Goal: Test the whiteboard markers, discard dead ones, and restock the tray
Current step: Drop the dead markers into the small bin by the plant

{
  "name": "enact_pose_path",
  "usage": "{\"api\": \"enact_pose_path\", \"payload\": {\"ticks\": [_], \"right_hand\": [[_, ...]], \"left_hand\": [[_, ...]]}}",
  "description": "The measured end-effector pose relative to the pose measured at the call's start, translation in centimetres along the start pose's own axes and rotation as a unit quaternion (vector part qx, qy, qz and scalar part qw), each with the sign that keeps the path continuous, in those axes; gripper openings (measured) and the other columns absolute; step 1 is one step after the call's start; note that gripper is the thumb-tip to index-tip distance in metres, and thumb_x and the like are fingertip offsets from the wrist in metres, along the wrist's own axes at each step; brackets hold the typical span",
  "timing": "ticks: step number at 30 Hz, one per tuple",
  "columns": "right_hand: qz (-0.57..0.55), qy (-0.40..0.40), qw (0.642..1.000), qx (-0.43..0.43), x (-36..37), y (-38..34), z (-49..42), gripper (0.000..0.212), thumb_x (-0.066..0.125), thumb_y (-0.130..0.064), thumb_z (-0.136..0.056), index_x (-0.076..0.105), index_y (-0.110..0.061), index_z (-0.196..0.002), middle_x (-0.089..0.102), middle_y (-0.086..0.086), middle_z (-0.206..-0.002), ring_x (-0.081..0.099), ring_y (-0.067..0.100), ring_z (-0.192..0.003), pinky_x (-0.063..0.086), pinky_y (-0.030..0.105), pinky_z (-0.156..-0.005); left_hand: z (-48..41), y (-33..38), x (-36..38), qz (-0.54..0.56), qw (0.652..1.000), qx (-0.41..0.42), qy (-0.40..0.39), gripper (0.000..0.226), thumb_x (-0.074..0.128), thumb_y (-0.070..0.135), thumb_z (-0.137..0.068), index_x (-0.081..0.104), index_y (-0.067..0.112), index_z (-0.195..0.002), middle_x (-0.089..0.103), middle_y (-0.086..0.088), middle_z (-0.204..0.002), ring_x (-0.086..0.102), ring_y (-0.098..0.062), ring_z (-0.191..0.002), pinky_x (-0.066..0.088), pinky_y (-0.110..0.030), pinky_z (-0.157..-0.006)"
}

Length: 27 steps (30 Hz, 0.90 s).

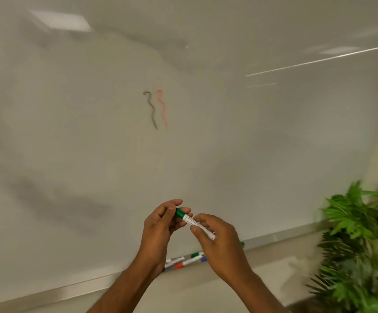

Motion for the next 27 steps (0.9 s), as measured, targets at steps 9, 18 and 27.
{"api": "enact_pose_path", "payload": {"ticks": [9, 18, 27], "right_hand": [[0.131, 0.021, 0.99, 0.048, -10.4, 12.1, 6.0, 0.017, 0.052, -0.031, -0.102, 0.062, -0.033, -0.115, 0.061, -0.018, -0.101, 0.056, 0.007, -0.092, 0.049, 0.023, -0.077], [0.217, 0.093, 0.955, 0.181, -15.4, 23.6, 13.3, 0.012, 0.058, -0.022, -0.099, 0.064, -0.024, -0.108, 0.06, -0.012, -0.099, 0.055, 0.009, -0.088, 0.045, 0.026, -0.076], [0.312, 0.089, 0.884, 0.337, -15.7, 37.3, 22.7, 0.01, 0.068, -0.016, -0.088, 0.067, -0.022, -0.096, 0.065, -0.005, -0.098, 0.059, 0.022, -0.093, 0.042, 0.034, -0.076]], "left_hand": [[2.6, -11.0, 12.4, -0.208, 0.975, 0.05, -0.063, 0.026, 0.047, 0.021, -0.107, 0.071, 0.022, -0.113, 0.077, 0.002, -0.1, 0.071, -0.016, -0.099, 0.057, -0.033, -0.092], [2.6, -23.4, 16.9, -0.407, 0.887, 0.078, -0.206, 0.036, 0.048, 0.043, -0.104, 0.058, 0.035, -0.137, 0.058, 0.022, -0.138, 0.051, 0.0, -0.127, 0.044, -0.027, -0.106], [3.2, -36.7, 19.0, -0.527, 0.786, 0.134, -0.295, 0.062, 0.032, 0.049, -0.103, 0.035, 0.016, -0.155, 0.023, -0.005, -0.167, 0.007, -0.016, -0.157, 0.015, -0.04, -0.126]]}}
Point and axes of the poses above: each hand's wrist, its own z-axis away from the middle knuckle, its own x-axis out of the palm, y = z × x, the point moved 3 cm from there along -z, towards the middle knuckle
